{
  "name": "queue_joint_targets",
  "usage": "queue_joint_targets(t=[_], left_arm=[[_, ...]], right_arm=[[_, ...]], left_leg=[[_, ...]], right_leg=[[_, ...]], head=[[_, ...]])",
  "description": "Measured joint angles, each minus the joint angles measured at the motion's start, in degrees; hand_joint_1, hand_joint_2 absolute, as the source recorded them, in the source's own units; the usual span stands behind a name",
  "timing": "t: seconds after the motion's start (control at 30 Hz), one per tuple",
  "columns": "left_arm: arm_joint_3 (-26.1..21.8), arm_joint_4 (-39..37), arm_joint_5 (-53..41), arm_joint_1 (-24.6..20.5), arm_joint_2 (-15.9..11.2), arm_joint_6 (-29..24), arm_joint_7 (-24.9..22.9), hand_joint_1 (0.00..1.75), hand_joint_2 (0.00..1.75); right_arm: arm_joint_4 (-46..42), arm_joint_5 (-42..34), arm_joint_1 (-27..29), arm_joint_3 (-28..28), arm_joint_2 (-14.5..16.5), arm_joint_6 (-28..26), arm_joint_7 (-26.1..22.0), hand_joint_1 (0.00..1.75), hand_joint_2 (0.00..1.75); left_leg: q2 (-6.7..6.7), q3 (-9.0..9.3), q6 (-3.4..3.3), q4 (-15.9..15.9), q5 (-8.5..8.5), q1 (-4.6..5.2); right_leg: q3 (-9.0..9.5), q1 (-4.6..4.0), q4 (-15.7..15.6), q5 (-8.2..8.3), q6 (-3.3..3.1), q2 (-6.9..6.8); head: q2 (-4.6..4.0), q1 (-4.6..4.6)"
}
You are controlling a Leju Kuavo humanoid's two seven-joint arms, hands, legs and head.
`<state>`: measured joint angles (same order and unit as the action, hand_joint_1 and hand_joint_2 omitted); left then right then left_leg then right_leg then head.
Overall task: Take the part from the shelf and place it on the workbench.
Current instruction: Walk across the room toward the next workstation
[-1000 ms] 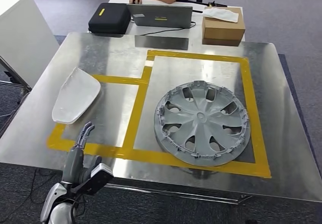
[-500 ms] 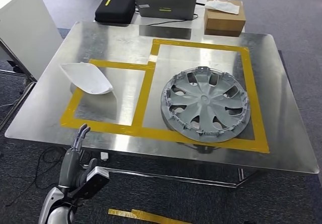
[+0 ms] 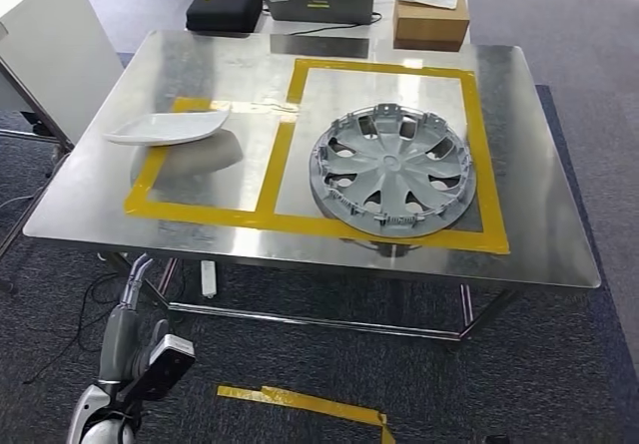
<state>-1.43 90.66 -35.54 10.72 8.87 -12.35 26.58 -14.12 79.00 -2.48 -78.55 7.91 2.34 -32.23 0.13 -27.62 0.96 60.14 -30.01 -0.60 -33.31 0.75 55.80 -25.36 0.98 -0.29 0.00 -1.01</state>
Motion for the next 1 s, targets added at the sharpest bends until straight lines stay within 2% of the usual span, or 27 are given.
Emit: queue_joint_targets(t=[0.03,0.07,0.13,0.17,0.2,0.23,0.27,0.3,0.33,0.37,0.4,0.43,0.47,0.53,0.57,0.6,0.63,0.67,0.7,0.73,0.8,0.83,0.87,0.9,0.93,0.97,1.0], left_arm=[[-0.05,0.0,0.0,-0.03,0.09,0.01,0.02,0.0,0.0],[-0.1,0.0,0.0,-0.03,0.17,0.01,0.03,0.0,0.0],[-0.2,0.0,0.02,0.04,0.28,0.01,0.04,0.0,0.0],[-0.25,0.0,0.03,0.06,0.36,0.01,0.04,0.0,0.0],[-0.3,0.0,0.04,0.07,0.45,0.02,0.04,0.0,0.0],[-0.35,0.0,0.07,0.06,0.55,0.03,0.05,0.0,0.0],[-0.44,-0.01,0.17,0.1,0.66,0.08,0.08,0.0,0.0],[-0.6,-0.05,0.36,0.14,0.74,0.17,0.15,0.0,0.0],[-0.83,-0.12,0.62,0.2,0.82,0.32,0.27,0.0,0.0],[-1.13,-0.21,0.96,0.27,0.9,0.5,0.49,0.0,0.0],[-1.44,-0.33,1.27,0.33,1.0,0.7,0.75,0.0,0.0],[-1.8,-0.44,1.57,0.37,1.12,0.91,1.01,0.0,0.0],[-2.16,-0.54,1.82,0.39,1.26,1.08,1.26,0.0,0.0],[-2.9,-0.66,2.19,0.39,1.54,1.41,1.78,0.0,0.0],[-3.27,-0.71,2.29,0.43,1.66,1.56,2.03,0.0,0.0],[-3.7,-0.76,2.39,0.53,1.78,1.7,2.27,0.0,0.0],[-4.22,-0.84,2.48,0.71,1.89,1.85,2.47,0.0,0.0],[-4.77,-0.95,2.52,0.93,1.97,2.06,2.65,0.0,0.0],[-5.31,-1.08,2.57,1.12,2.04,2.33,2.83,0.0,0.0],[-5.85,-1.23,2.64,1.26,2.08,2.68,3.0,0.0,0.0],[-6.74,-1.57,2.88,1.36,2.17,3.42,3.24,0.0,0.0],[-7.14,-1.75,3.0,1.41,2.22,3.7,3.32,0.0,0.0],[-7.5,-1.93,3.09,1.48,2.27,3.92,3.39,0.0,0.0],[-7.84,-2.1,3.15,1.54,2.33,4.06,3.45,0.0,0.0],[-8.14,-2.24,3.2,1.58,2.4,4.19,3.52,0.0,0.0],[-8.42,-2.33,3.3,1.6,2.49,4.38,3.65,0.0,0.0],[-8.65,-2.39,3.43,1.54,2.59,4.61,3.8,0.0,0.0]], right_arm=[[0.0,-0.01,-0.03,0.0,0.0,-0.01,-0.01,0.0,0.0],[0.0,-0.01,-0.03,0.0,0.0,-0.01,-0.01,0.0,0.0],[-0.01,-0.01,0.07,0.0,-0.02,-0.01,-0.01,0.0,0.0],[-0.01,-0.01,0.19,0.0,-0.04,-0.01,-0.01,0.0,0.0],[-0.01,0.02,0.31,0.0,-0.05,-0.01,0.0,0.0,0.0],[-0.02,0.04,0.39,0.0,-0.07,0.0,0.01,0.0,0.0],[-0.02,0.08,0.41,0.0,-0.08,0.01,0.01,0.0,0.0],[-0.02,0.13,0.39,0.0,-0.1,-0.01,0.02,0.0,0.0],[-0.04,0.19,0.35,0.0,-0.13,-0.03,0.02,0.0,0.0],[-0.05,0.26,0.33,0.0,-0.15,-0.08,0.03,0.0,0.0],[-0.06,0.37,0.34,0.0,-0.17,-0.13,0.03,0.0,0.0],[-0.07,0.49,0.35,0.0,-0.17,-0.17,0.03,0.0,0.0],[-0.08,0.6,0.34,0.0,-0.19,-0.23,0.04,0.0,0.0],[-0.1,0.83,0.29,0.01,-0.23,-0.43,0.08,0.0,0.0],[-0.11,0.92,0.26,0.02,-0.26,-0.57,0.13,0.0,0.0],[-0.11,0.99,0.25,0.03,-0.25,-0.71,0.2,0.0,0.0],[-0.1,1.07,0.27,0.03,-0.18,-0.8,0.28,0.0,0.0],[-0.1,1.13,0.31,0.04,-0.11,-0.9,0.42,0.0,0.0],[-0.09,1.2,0.37,0.04,-0.04,-0.99,0.6,0.0,0.0],[-0.09,1.27,0.44,0.05,0.02,-1.08,0.77,0.0,0.0],[-0.09,1.36,0.53,0.06,0.02,-1.25,0.99,0.0,0.0],[-0.09,1.37,0.54,0.07,0.02,-1.31,1.01,0.0,0.0],[-0.09,1.37,0.51,0.07,0.02,-1.37,1.01,0.0,0.0],[-0.09,1.38,0.47,0.07,0.03,-1.42,1.0,0.0,0.0],[-0.09,1.4,0.43,0.08,0.04,-1.44,0.99,0.0,0.0],[-0.09,1.44,0.38,0.1,0.07,-1.45,0.98,0.0,0.0],[-0.09,1.48,0.35,0.11,0.13,-1.47,0.97,0.0,0.0]], left_leg=[[-0.05,2.07,-0.3,-3.13,-0.65,0.08],[-0.08,3.01,-0.64,-4.84,-1.22,0.22],[0.01,2.31,-1.58,-5.39,-0.91,0.35],[0.1,1.69,-2.17,-5.37,-0.34,0.38],[0.19,0.99,-2.72,-5.43,0.35,0.38],[0.26,0.18,-3.14,-5.43,1.07,0.43],[0.24,-0.75,-3.4,-5.39,1.81,0.59],[0.19,-1.74,-3.52,-5.33,2.59,0.79],[0.12,-2.8,-3.57,-5.24,3.38,0.99],[-0.03,-3.85,-3.55,-5.15,4.13,1.16],[-0.26,-4.82,-3.47,-5.05,4.81,1.29],[-0.54,-5.72,-3.36,-4.96,5.48,1.39],[-0.88,-6.47,-3.2,-4.86,6.11,1.46],[-1.55,-7.54,-2.85,-4.58,7.39,1.72],[-1.89,-7.87,-2.64,-4.52,8.04,1.78],[-2.29,-8.14,-2.37,-4.5,8.66,1.83],[-2.6,-8.39,-2.07,-4.46,8.99,1.74],[-2.63,-8.73,-1.71,-4.14,8.44,1.65],[-2.37,-9.26,-1.3,-2.86,6.62,1.52],[-1.88,-10.01,-0.87,-0.46,3.76,1.32],[-1.01,-11.79,0.01,7.11,-2.24,0.83],[-0.85,-12.32,0.37,10.68,-3.51,0.57],[-0.76,-12.18,0.65,12.91,-3.19,0.3],[-0.63,-11.19,0.85,13.3,-1.79,0.06],[-0.33,-9.19,0.95,11.59,-0.08,-0.12],[0.59,-6.18,0.92,8.1,1.01,-0.22],[1.68,-2.92,0.78,3.73,1.13,-0.17]], right_leg=[[-0.41,-0.06,0.32,0.38,0.36,0.04],[-0.74,-0.09,0.48,0.81,0.75,0.05],[-1.35,0.09,0.65,1.32,1.57,0.06],[-1.81,0.2,1.23,0.36,1.88,0.08],[-2.57,0.28,2.71,-1.67,2.11,0.1],[-3.55,0.35,5.38,-4.69,2.23,0.12],[-4.62,0.34,9.05,-7.83,2.33,0.12],[-5.49,0.33,12.91,-10.08,2.38,0.13],[-5.77,0.3,16.02,-10.9,2.36,0.14],[-5.27,0.25,17.54,-10.23,2.25,0.16],[-3.82,0.17,17.04,-8.54,2.03,0.25],[-1.36,0.06,14.53,-6.72,1.69,0.61],[2.04,-0.09,10.43,-5.75,1.27,1.51],[8.63,-0.31,1.18,-6.33,0.61,3.31],[10.44,-0.42,-1.65,-7.06,0.42,3.78],[11.0,-0.51,-2.97,-7.35,0.27,3.57],[10.6,-0.48,-3.05,-7.15,0.03,3.05],[10.17,-0.42,-2.96,-6.7,-0.37,2.46],[9.58,-0.32,-2.95,-6.13,-0.84,1.78],[8.87,-0.19,-2.94,-5.5,-1.21,1.05],[7.25,-0.23,-2.68,-4.28,-1.53,-0.31],[6.45,-0.23,-2.43,-3.71,-1.47,-0.99],[5.54,-0.22,-2.03,-3.19,-1.38,-1.67],[4.59,-0.21,-1.54,-2.75,-1.23,-2.32],[3.65,-0.19,-0.99,-2.4,-1.06,-2.91],[2.79,-0.19,-0.42,-2.12,-0.85,-3.45],[2.14,-0.27,0.14,-1.93,-0.62,-3.9]], head=[[0.0,0.01],[0.0,-0.01],[0.0,0.0],[0.0,-0.06],[0.0,-0.13],[0.0,-0.22],[0.0,-0.3],[0.0,-0.32],[0.0,-0.31],[0.0,-0.3],[0.0,-0.28],[0.0,-0.28],[0.0,-0.27],[0.0,-0.24],[0.0,-0.24],[0.0,-0.26],[0.0,-0.26],[0.0,-0.26],[0.0,-0.17],[0.0,-0.03],[0.0,0.15],[0.0,0.17],[0.0,0.15],[0.0,0.17],[0.0,0.17],[0.0,0.19],[0.0,0.2]])
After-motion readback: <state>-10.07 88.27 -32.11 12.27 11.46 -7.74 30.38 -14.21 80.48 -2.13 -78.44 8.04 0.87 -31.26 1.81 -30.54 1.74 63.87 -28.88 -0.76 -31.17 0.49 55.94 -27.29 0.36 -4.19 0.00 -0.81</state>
